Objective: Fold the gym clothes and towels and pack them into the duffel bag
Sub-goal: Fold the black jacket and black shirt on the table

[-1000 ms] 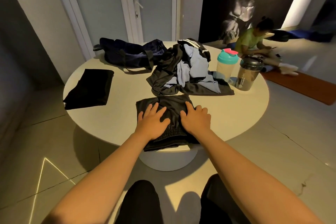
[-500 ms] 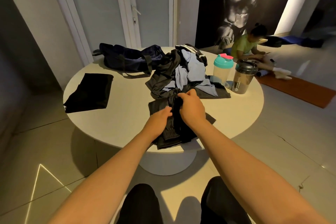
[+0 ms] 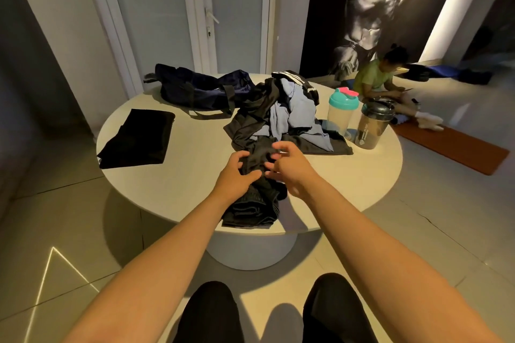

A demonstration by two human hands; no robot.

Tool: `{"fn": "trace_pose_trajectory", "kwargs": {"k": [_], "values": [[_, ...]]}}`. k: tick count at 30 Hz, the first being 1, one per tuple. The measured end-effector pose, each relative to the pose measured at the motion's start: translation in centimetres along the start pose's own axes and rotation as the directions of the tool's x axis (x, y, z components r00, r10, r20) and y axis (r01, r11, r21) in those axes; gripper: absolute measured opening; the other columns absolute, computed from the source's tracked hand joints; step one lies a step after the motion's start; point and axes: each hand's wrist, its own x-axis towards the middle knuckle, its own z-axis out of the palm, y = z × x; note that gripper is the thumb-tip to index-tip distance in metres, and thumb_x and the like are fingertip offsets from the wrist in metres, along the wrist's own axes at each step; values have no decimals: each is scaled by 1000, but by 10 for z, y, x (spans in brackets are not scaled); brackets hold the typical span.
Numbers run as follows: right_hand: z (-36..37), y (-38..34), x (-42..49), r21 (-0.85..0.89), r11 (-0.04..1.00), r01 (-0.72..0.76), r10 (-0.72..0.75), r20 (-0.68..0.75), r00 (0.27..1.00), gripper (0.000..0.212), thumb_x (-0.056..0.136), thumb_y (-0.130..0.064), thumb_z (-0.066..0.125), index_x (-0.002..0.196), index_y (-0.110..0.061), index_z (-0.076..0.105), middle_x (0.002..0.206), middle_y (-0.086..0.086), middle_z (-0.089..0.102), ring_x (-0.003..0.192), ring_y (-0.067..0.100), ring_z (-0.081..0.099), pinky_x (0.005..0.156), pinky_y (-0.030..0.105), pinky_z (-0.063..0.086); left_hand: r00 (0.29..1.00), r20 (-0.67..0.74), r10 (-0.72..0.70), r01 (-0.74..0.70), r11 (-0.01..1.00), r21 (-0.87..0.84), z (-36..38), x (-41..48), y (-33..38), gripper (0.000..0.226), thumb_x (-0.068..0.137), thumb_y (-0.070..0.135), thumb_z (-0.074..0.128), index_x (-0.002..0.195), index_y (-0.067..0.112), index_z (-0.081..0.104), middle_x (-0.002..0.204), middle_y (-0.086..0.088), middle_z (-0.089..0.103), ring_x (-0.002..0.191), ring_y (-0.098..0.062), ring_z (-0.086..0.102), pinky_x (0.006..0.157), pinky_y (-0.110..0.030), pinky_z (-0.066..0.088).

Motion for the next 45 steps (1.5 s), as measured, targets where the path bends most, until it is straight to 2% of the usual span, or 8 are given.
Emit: {"fn": "trace_pose_trajectory", "kwargs": {"k": [4,8,12,20,28,32,41,45], "values": [[-16,24,12,-617,786,40,-166,-148,975,23,95,-7,53,112,-12,67,113,10,68,103,29,63,87,37,53,977,-200,-76,43,985,-166,8,-9,-1,41,96,8,53,122,34,35,99,3,61,88,-19,61,71,-30,51],[2,23,5,-529,845,77,-68,36,997,46,99,-47,53,102,-4,72,103,14,73,94,24,67,89,41,52,931,-353,-98,19,975,-220,25,-17,7,45,97,4,40,122,41,45,116,1,57,89,-15,60,61,-25,45],[3,19,-2,-515,842,162,-51,222,974,29,97,-36,59,101,-14,76,103,8,74,97,21,69,93,37,54,972,-196,-130,94,979,-182,20,0,-6,48,86,25,39,113,56,64,126,8,64,107,-19,64,94,-46,55],[-6,27,20,-906,72,416,-171,400,900,54,96,1,45,136,-32,60,157,0,40,153,22,14,121,57,3,967,-155,-201,178,973,-148,-4,14,-17,51,86,32,56,136,20,57,118,0,66,86,-13,68,93,-48,57],[-22,55,26,-865,155,478,-444,371,816,36,77,18,47,90,-9,66,115,11,69,143,28,40,124,46,-3,931,-224,287,-104,799,593,-14,7,-16,29,83,33,74,109,29,61,127,-2,49,124,-28,45,104,-45,43],[-40,68,33,-823,131,552,-570,393,722,36,69,22,50,71,-12,61,92,6,75,135,31,50,123,49,2,915,141,379,-361,610,705,-24,22,-9,76,85,29,72,150,36,31,164,0,19,153,-28,5,123,-53,-1],[-30,76,27,-885,244,396,-503,233,832,47,87,-12,58,133,-22,54,126,9,55,143,31,31,122,53,1,921,-28,389,-258,661,705,-3,20,-21,40,85,8,66,119,25,57,116,-1,52,112,-28,41,89,-41,45],[-43,80,35,-854,340,393,-529,171,831,24,87,5,58,99,-15,61,107,7,56,149,36,22,122,53,0,896,-33,442,-308,675,670,-4,13,-37,33,84,-2,64,107,20,61,116,-2,53,109,-28,41,82,-47,52]]}}
